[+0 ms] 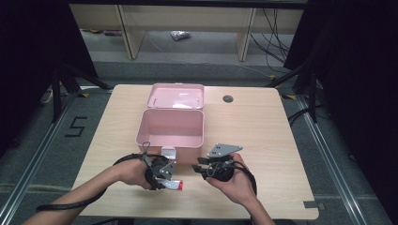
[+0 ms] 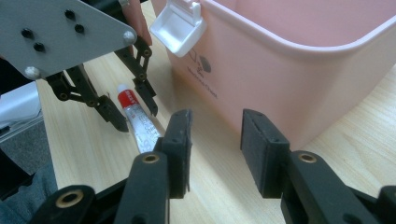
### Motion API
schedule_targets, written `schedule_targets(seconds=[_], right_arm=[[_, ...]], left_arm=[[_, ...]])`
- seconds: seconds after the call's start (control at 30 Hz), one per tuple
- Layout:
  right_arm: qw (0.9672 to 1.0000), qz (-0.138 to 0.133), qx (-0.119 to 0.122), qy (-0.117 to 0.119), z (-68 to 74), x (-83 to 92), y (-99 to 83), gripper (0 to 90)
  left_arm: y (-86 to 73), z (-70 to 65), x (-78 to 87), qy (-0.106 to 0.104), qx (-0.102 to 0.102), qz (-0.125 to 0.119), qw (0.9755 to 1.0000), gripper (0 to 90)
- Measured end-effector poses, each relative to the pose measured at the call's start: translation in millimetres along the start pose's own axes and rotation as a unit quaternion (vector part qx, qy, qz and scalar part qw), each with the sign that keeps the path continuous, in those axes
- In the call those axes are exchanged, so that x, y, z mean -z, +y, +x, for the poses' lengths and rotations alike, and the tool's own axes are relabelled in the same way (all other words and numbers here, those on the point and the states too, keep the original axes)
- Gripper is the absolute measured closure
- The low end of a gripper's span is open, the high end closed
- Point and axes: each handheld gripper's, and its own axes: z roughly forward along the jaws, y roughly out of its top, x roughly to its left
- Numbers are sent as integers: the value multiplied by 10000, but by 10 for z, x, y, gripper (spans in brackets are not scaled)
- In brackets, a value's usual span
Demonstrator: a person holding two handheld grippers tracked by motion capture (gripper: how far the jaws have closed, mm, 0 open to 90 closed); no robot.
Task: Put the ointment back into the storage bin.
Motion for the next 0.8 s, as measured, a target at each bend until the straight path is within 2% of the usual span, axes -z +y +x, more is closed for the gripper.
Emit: schedule_targets(seconds=[0.03,0.07,0.1,0.13,0.2,0.27,0.3,0.33,0.37,0.47,0.5,0.53,0.57,0.6,0.63,0.67,0.73,0.77,0.8], right_arm=[[10000,4,-3,1,-1,2,-1,644],[10000,5,14,2,-4,-3,-8,644],[9999,51,-131,8,14,6,-9,644],[9999,59,-157,17,19,7,-11,644],[10000,13,9,-20,-7,-6,-16,644],[10000,6,41,-25,-8,-13,-15,644],[10000,4,37,-22,-6,-14,-14,644],[10000,25,-67,13,11,-18,-16,644],[10000,27,-66,14,11,-18,-16,644],[10000,-5,28,-24,-10,-10,-17,644],[10000,-8,11,-24,-10,-7,-17,644],[10000,4,-86,-2,1,-6,-22,644],[9999,9,-115,-8,4,-4,-23,644],[10000,-7,-44,-18,-11,-3,-23,644],[10000,-23,4,-27,-17,-5,-24,644],[10000,-1,-48,-19,-11,0,-22,644],[10000,-21,14,-41,-18,-10,-28,644],[10000,0,-75,-6,-6,-14,-31,644],[10000,5,-64,-3,-11,-15,-32,644]], left_arm=[[-3,2,-9,-15,0,36,10000,601],[-8,-14,-22,-52,118,-30,9999,606],[-11,-18,-33,-54,146,-52,9999,608],[-14,-21,-42,-85,171,-27,9998,610],[-12,-18,-51,-91,186,-24,9998,613],[-2,9,-42,-57,12,127,9999,617],[5,13,-49,-54,-2,146,9999,617],[8,13,-52,-57,-8,153,9999,618],[9,-10,-72,-82,148,23,9999,620],[17,-10,-72,-100,135,42,9998,628],[21,10,-59,-83,-17,171,9998,630],[21,12,-58,-75,-41,183,9998,632],[22,12,-60,-76,-46,180,9998,634],[23,11,-63,-82,-48,179,9998,638],[22,-11,-81,-102,92,64,9999,642],[26,9,-69,-99,-55,190,9998,647],[29,8,-78,-100,-62,197,9997,653],[31,9,-82,-103,-68,207,9997,654],[32,10,-85,-105,-81,213,9997,653]])
